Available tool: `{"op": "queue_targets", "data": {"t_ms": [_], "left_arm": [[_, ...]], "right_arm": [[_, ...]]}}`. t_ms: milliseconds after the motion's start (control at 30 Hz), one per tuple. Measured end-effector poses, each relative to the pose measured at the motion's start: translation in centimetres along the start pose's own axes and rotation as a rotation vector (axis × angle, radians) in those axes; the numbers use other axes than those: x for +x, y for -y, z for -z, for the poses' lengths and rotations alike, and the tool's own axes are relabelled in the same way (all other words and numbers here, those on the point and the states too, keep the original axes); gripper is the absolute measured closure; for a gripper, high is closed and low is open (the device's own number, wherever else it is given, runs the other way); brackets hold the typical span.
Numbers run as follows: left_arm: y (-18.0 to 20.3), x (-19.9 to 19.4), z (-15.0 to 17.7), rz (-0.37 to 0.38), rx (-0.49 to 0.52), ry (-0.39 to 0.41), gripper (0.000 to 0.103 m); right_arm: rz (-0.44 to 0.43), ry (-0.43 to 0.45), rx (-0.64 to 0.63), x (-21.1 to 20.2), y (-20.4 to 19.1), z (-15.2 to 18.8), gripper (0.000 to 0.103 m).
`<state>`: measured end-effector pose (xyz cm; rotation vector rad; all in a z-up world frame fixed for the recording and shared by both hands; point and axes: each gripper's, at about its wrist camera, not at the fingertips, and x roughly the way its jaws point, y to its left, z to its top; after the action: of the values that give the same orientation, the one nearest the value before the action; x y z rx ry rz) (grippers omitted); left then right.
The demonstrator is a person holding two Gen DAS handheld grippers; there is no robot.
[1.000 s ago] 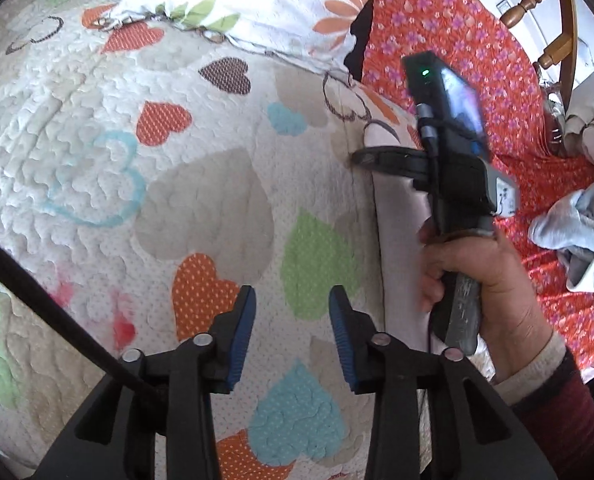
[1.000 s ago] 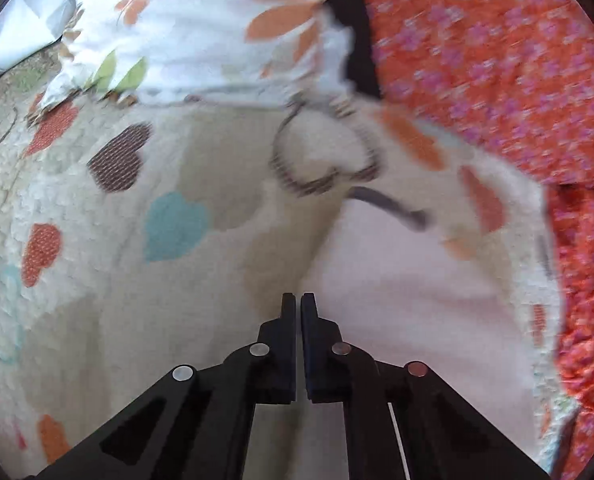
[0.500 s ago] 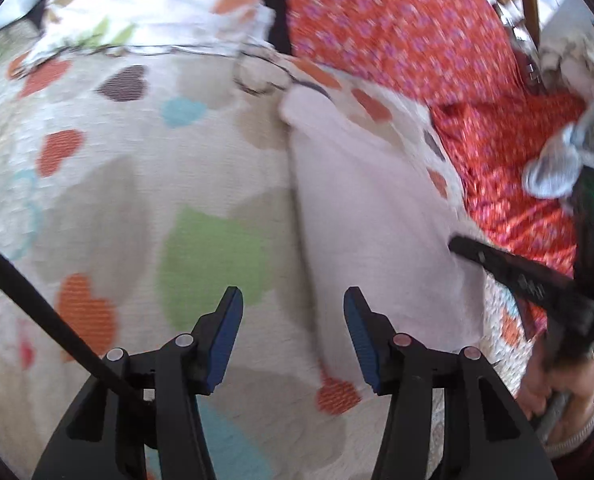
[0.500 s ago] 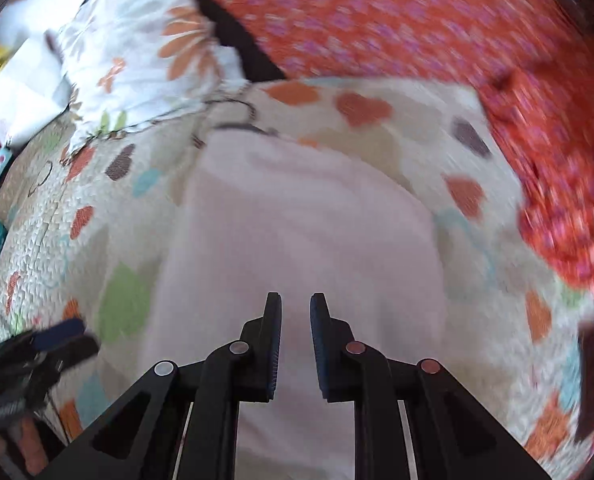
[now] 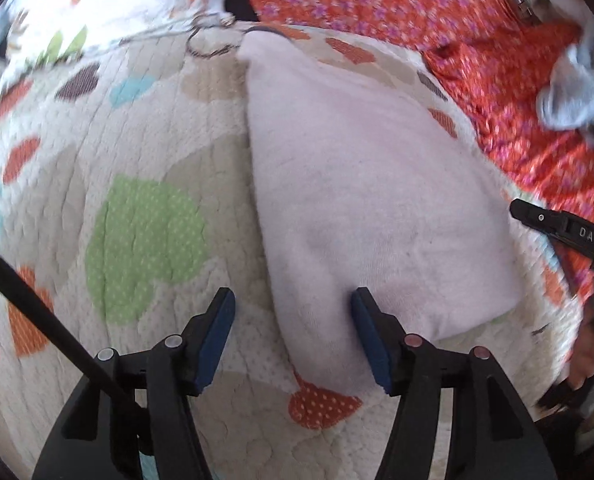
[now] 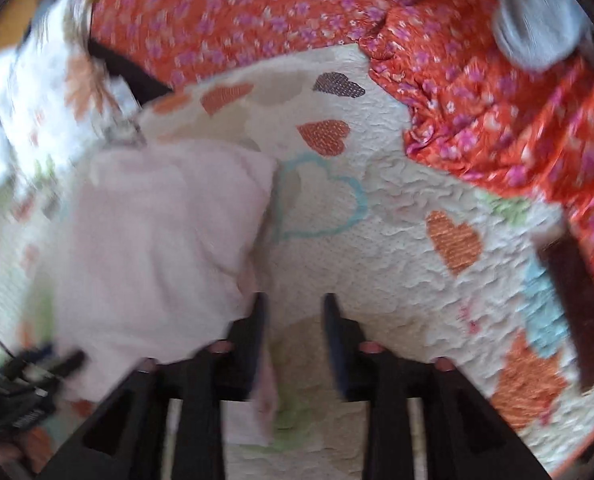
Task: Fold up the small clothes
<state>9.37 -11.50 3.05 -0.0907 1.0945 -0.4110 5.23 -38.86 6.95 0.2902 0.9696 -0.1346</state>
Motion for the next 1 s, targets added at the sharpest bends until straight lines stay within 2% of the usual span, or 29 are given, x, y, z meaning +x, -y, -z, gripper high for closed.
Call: {"op": "queue_targets", "data": {"t_ms": [67, 267, 367, 400, 433, 467, 500, 533, 633, 700, 800, 833, 933, 1000], "left_arm": [[-0.1, -0.5, 0.2, 0.017, -0.023, -0.002, 0.043], [1.1, -2.3, 1.0, 0.029, 0.016, 0.049, 0.043], [1.4, -2.9, 1.2, 0.032, 0.042, 0.06, 0.043], [1.4, -3.0, 1.2, 0.031, 0.047, 0.063, 0.043], [1.4, -3.1, 1.2, 0.027, 0.046, 0.067, 0.043], [1.2, -3.2, 1.1, 0.024, 0.041, 0.069, 0.043], [0.9, -3.3, 1.0, 0.025, 0.032, 0.067, 0.043], [0.6, -3.3, 0.8, 0.032, 0.021, 0.063, 0.043], [-0.2, -3.4, 0.4, 0.032, -0.006, 0.056, 0.043], [-0.8, -3.3, 0.2, 0.024, -0.028, 0.051, 0.042], [-1.6, -3.2, -0.1, 0.014, -0.065, 0.05, 0.042], [-1.9, -3.3, -0.2, 0.011, -0.074, 0.054, 0.041], [-2.6, -4.0, -0.1, -0.008, -0.094, 0.078, 0.039], [-2.8, -4.6, -0.1, -0.02, -0.097, 0.096, 0.038]], "right_arm": [[-0.067, 0.007, 0.033, 0.2, 0.1, -0.5, 0.05], [-0.101, -0.002, 0.106, 3.5, -0.6, -5.1, 0.05], [-0.095, -0.06, 0.156, 7.6, -0.2, -8.1, 0.038], [-0.094, -0.098, 0.174, 9.2, 0.0, -8.9, 0.039], [-0.103, -0.131, 0.205, 10.7, 0.3, -9.3, 0.046], [-0.156, -0.153, 0.248, 12.0, 0.4, -9.7, 0.089], [-0.196, -0.16, 0.257, 12.3, 0.2, -10.0, 0.096], [-0.204, -0.132, 0.226, 12.0, -0.8, -10.7, 0.096], [-0.158, -0.058, 0.1, 11.2, -3.4, -12.3, 0.097], [-0.114, -0.032, 0.096, 11.7, -3.9, -13.4, 0.097], [0.064, -0.036, 0.061, 13.9, -4.5, -14.2, 0.097], [0.092, -0.056, 0.061, 14.6, -4.5, -14.2, 0.097], [0.092, -0.032, 0.096, 13.2, -3.9, -13.7, 0.095], [0.099, -0.005, 0.093, 11.1, -3.6, -12.9, 0.087]]}}
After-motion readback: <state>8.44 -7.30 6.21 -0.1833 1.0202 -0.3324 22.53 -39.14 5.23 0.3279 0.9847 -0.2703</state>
